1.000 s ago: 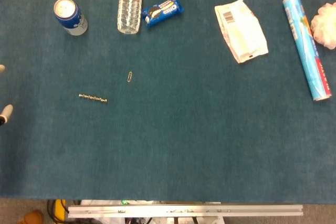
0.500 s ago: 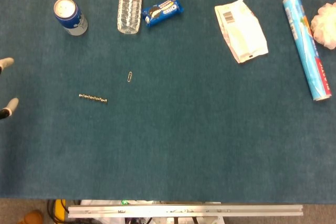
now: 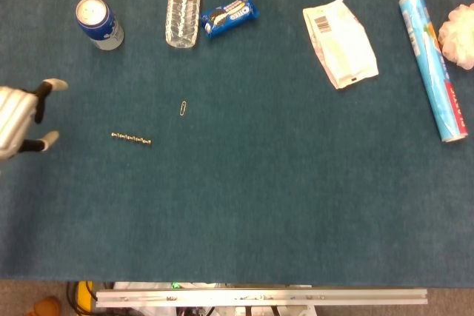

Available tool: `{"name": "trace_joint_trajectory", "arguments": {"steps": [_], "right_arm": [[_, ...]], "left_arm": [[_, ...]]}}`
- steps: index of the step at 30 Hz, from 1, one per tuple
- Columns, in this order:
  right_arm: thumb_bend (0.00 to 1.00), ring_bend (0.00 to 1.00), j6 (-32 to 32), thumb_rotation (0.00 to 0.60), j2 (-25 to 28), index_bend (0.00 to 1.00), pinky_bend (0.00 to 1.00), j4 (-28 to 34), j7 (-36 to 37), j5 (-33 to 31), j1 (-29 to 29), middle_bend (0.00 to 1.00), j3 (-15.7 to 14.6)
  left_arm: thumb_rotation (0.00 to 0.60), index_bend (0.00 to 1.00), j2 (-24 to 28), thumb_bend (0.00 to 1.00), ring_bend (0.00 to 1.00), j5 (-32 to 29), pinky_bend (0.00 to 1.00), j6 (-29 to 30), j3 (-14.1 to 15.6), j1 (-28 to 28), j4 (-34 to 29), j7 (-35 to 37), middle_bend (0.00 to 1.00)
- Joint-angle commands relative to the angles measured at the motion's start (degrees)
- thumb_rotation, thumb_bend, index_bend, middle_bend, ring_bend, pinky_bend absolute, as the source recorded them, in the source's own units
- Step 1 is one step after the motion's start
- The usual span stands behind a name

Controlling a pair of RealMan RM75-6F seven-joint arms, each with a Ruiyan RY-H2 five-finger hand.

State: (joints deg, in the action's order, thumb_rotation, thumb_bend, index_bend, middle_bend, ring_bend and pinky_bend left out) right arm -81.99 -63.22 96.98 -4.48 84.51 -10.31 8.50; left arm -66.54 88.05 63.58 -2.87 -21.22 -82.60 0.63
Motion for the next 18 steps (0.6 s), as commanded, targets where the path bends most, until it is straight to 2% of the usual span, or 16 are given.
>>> {"name": "trace_joint_trajectory", "arguments": {"steps": [1, 7, 18], "right_arm": [[0.26, 0.37, -0.25, 0.6, -0.42, 0.4, 0.55, -0.56, -1.15, -0.19, -0.01, 0.39, -0.07], [0.26, 0.37, -0.44, 0.6, -0.69, 0.4, 0.55, -0.79, -1.34, -0.58, 0.3, 0.39, -0.49], [0.26, 0.37, -0.65, 0.6, -0.97, 0.4, 0.55, -1.78, 0.0, -0.96, 0.88, 0.39, -1.16]], "left_arm": [[0.6, 0.32, -2.03, 0.2, 0.81, 0.25, 0.95, -2.66, 0.28, -2.37, 2.56, 0.94, 0.8], [0.6, 0.4, -5.28, 0.2, 0.92, -0.41, 1.0, -6.08, 0.74, -4.91, 5.27, 1.11, 0.92], [0.6, 0.42, -8.48, 0.2, 0.95, -4.26, 1.0, -10.7, 1.24, -7.17, 5.51, -3.4, 0.95]]}}
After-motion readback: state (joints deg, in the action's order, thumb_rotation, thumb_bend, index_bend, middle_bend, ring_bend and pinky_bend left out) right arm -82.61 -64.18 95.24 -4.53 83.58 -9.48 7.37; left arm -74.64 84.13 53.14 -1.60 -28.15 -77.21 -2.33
